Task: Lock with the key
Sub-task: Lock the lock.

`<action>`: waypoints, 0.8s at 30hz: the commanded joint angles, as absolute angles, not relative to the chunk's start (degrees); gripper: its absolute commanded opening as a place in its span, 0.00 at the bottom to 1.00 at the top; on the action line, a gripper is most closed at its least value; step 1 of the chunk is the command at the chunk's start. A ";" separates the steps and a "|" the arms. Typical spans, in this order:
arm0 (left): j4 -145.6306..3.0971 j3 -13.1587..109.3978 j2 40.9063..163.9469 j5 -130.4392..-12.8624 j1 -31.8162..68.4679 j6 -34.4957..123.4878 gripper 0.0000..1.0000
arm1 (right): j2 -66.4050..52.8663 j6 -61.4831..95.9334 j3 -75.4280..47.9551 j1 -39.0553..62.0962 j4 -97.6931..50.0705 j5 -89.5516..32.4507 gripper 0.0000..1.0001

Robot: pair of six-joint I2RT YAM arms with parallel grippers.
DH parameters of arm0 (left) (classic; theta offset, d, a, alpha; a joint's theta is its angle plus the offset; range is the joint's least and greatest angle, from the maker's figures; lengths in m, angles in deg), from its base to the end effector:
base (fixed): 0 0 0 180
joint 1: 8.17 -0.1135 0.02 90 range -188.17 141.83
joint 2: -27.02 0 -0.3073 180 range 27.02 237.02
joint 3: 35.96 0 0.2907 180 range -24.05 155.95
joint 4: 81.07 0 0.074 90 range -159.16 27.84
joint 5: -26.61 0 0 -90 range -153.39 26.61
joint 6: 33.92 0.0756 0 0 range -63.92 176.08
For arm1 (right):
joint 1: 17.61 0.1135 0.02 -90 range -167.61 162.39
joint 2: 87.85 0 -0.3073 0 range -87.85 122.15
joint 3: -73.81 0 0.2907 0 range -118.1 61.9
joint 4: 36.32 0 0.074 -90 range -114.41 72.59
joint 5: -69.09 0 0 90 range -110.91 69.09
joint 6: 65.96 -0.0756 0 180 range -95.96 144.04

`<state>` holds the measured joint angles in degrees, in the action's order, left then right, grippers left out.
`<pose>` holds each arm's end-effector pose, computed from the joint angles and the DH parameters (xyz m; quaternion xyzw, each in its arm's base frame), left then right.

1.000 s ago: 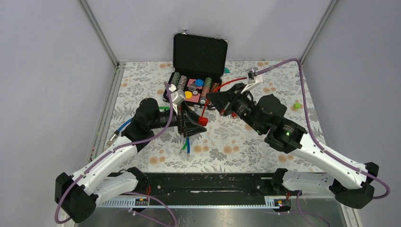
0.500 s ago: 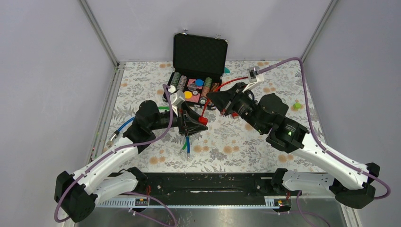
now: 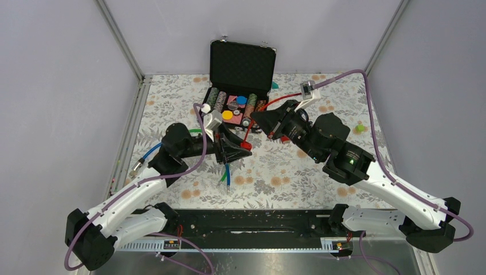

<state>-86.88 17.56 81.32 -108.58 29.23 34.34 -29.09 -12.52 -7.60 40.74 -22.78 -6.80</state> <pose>0.1725 -0.1994 0.3703 0.3656 0.5791 -0.5617 0.4641 0.1597 0.2239 0.5115 -0.0299 0.6499 0.5026 0.5694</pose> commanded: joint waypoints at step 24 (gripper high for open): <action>-68.72 24.62 77.18 -86.37 29.31 46.87 0.00 | -39.17 -0.78 -10.37 37.28 -2.04 -7.61 0.84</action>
